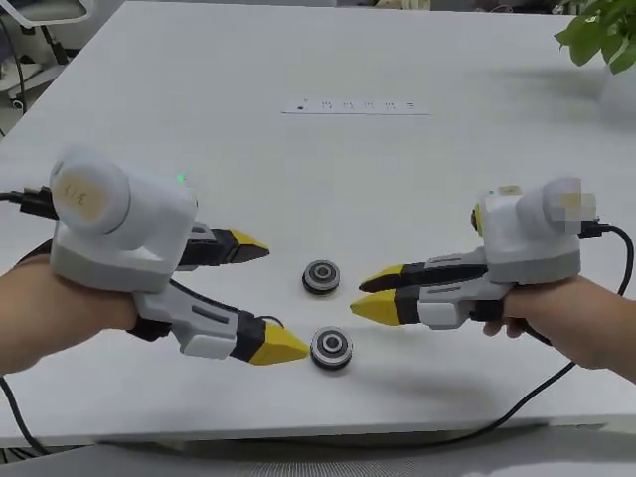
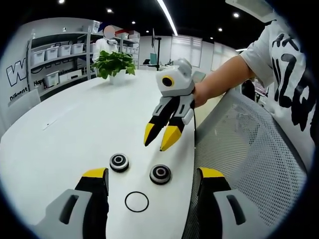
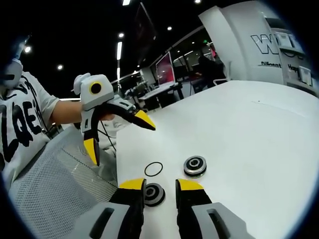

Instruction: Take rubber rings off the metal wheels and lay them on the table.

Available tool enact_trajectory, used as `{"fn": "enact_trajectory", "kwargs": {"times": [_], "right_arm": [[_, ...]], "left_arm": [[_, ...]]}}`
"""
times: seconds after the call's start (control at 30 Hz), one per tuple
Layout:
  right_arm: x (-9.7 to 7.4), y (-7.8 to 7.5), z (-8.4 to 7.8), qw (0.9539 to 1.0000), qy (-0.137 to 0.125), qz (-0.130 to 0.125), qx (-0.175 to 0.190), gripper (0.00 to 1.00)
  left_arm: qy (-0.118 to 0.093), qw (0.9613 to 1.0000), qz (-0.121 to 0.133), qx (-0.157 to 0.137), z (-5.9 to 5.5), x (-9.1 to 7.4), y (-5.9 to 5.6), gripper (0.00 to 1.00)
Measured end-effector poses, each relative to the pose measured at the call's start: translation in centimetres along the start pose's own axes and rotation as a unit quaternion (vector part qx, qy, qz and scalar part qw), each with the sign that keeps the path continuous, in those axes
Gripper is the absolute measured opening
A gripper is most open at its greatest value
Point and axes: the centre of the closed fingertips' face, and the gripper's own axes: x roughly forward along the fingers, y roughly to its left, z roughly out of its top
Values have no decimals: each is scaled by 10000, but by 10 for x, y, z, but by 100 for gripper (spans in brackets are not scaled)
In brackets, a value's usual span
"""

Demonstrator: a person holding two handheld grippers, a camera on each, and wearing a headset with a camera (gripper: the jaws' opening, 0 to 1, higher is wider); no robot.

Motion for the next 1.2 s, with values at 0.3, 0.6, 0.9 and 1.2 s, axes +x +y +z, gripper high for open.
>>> {"fn": "enact_trajectory", "kwargs": {"times": [0.3, 0.6, 0.9, 1.2], "right_arm": [[1, 0, -15, 9996, 227, 73, -125, 23], [5, 4, -28, 9984, 451, 227, -256, 23], [11, 4, -41, 9964, 663, 360, -397, 24], [15, 7, -49, 9935, 861, 446, -590, 23]], "left_arm": [[58, 9999, -101, 1, -2, 10, -2, 65], [109, 9997, -200, -57, -4, 19, -5, 61], [182, 9991, -368, -146, -9, 30, -11, 54], [317, 9980, -512, -181, -19, 41, -16, 50]]}}
